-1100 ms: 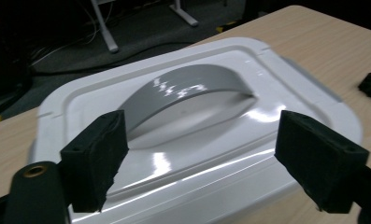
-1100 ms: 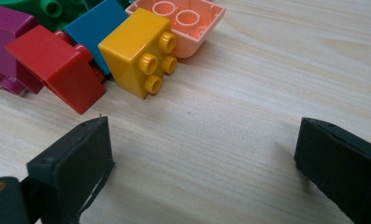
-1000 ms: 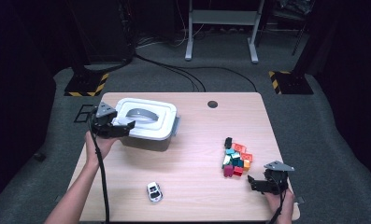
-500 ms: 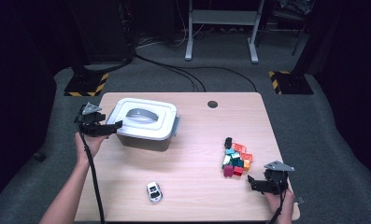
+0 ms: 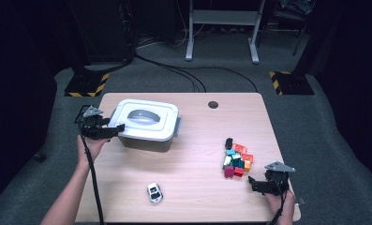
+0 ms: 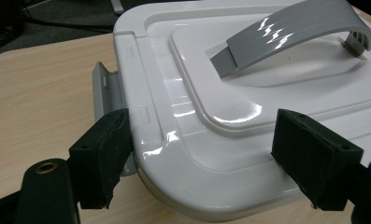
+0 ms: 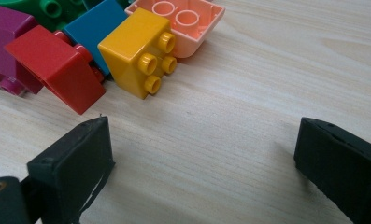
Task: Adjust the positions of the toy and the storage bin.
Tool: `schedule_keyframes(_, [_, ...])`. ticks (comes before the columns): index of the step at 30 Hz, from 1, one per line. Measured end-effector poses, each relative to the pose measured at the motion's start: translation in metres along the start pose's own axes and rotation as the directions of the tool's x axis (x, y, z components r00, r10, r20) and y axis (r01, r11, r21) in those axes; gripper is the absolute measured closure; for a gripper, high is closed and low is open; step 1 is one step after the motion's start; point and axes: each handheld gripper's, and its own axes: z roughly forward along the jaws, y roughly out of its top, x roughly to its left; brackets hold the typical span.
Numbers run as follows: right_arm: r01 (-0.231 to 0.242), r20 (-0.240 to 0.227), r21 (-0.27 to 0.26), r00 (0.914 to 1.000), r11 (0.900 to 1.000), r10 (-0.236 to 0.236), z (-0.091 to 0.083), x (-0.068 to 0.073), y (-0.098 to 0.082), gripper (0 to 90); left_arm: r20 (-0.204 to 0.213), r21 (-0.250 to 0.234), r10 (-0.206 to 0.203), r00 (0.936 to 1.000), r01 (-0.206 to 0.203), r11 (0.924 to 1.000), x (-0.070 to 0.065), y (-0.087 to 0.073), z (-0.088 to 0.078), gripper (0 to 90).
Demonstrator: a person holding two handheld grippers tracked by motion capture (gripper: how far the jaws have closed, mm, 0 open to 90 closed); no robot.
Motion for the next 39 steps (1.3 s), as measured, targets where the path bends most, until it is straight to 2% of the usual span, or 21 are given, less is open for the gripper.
schedule_keyframes(5, [0.003,0.000,-0.001,1.0000,1.000,-0.003,0.000,0.000,0.000,3.5,0.024,0.008,0.003,0.9997,-0.003,1.0000,-0.007,-0.001,-0.001,20.2])
schedule_keyframes(14, [0.002,0.001,-0.002,1.0000,1.000,-0.002,0.000,0.000,0.000,3.6,0.046,0.005,0.007,0.9989,-0.007,1.0000,-0.021,-0.005,-0.005,19.9])
schedule_keyframes(22, [0.003,0.002,-0.002,1.0000,1.000,-0.003,0.000,0.000,0.000,3.7,0.063,0.023,0.023,0.9977,-0.025,0.9994,-0.037,-0.008,-0.010,18.6])
schedule_keyframes(28, [0.003,0.003,-0.003,1.0000,1.000,-0.003,0.000,0.000,0.000,3.7,0.069,0.016,0.041,0.9968,-0.042,0.9990,-0.050,-0.012,-0.012,17.3])
schedule_keyframes(36, [0.002,0.003,-0.002,1.0000,1.000,-0.002,0.000,0.000,0.000,3.7,0.104,0.050,0.073,0.9919,-0.078,0.9957,-0.070,-0.018,-0.011,17.3])
schedule_keyframes(37, [0.002,0.003,-0.002,1.0000,1.000,-0.002,0.000,0.000,0.000,3.8,0.115,0.055,0.085,0.9897,-0.092,0.9942,-0.076,-0.020,-0.010,17.4])
schedule_keyframes(39, [0.002,0.003,-0.002,1.0000,1.000,-0.002,0.000,0.000,0.000,3.7,0.115,0.054,0.094,0.9889,-0.101,0.9934,-0.077,-0.020,-0.010,17.5])
